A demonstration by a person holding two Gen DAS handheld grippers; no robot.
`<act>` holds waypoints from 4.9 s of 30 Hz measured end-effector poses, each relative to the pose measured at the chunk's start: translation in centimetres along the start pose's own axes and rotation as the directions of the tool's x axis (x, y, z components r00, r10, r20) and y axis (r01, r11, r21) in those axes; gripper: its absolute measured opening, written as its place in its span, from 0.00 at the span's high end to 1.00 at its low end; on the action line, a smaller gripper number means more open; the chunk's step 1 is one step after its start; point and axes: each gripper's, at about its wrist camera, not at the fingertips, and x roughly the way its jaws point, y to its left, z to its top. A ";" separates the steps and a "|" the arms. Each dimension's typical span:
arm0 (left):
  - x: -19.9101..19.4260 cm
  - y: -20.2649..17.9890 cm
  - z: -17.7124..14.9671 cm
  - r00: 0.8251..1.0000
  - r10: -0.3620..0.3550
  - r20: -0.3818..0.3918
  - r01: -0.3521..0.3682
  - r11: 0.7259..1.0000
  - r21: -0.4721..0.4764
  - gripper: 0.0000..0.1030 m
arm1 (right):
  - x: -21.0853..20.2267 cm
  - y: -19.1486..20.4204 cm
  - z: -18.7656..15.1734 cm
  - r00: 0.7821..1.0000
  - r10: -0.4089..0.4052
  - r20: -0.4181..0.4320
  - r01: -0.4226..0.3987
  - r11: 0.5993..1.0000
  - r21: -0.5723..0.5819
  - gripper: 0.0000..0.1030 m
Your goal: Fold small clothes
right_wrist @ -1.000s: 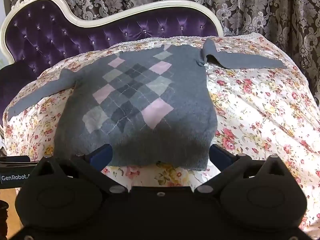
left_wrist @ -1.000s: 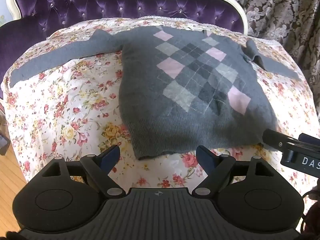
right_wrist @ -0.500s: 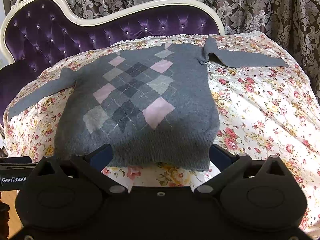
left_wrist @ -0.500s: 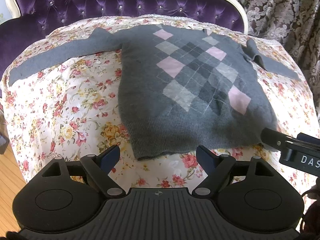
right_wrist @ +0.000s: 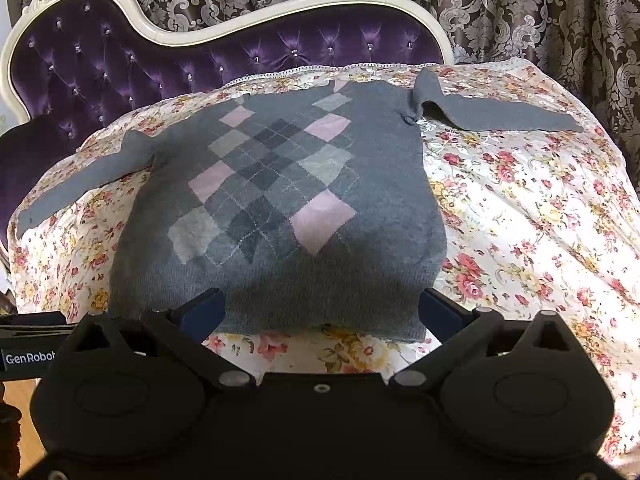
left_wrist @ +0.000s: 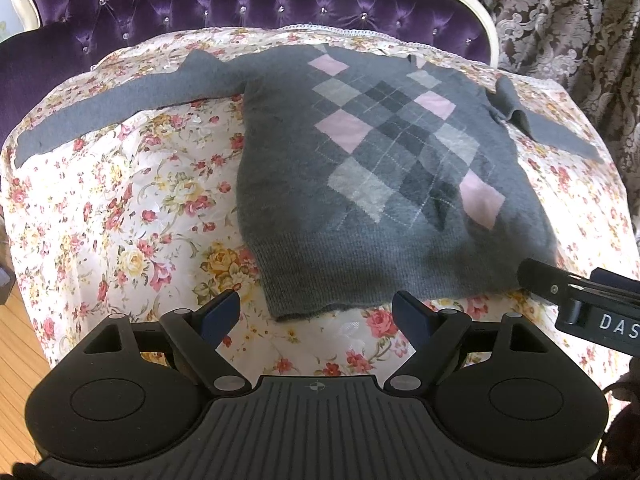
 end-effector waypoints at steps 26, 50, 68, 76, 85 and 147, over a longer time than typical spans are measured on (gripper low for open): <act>1.6 0.4 0.5 0.999 -0.009 -0.047 0.008 1.000 -0.016 0.20 | 2.2 -0.4 -0.1 0.994 0.029 -0.103 -0.025 0.999 0.037 0.01; 6.1 -1.1 8.9 0.994 -0.029 0.108 0.024 0.998 0.051 0.20 | 6.4 -5.1 6.4 0.962 0.214 -0.168 -0.213 0.977 0.027 0.01; 15.6 -1.4 13.6 0.992 0.032 0.123 -0.039 0.998 0.054 0.19 | 15.9 -28.9 17.7 0.976 -0.216 0.026 0.196 0.923 0.332 0.01; 16.1 -0.8 11.9 0.979 -0.010 0.202 -0.006 0.997 0.076 0.11 | 20.7 -35.7 17.5 0.976 -0.201 0.085 0.136 0.864 0.484 0.00; 16.5 -1.1 11.6 0.976 -0.014 0.216 -0.005 0.996 0.086 0.05 | 22.3 -38.6 18.7 0.980 -0.116 0.160 0.013 0.845 0.535 0.00; 11.3 8.1 9.2 0.989 -0.025 0.144 0.034 0.997 -0.062 0.08 | 24.4 1.1 22.7 0.977 0.207 0.055 -0.191 0.959 -0.208 0.27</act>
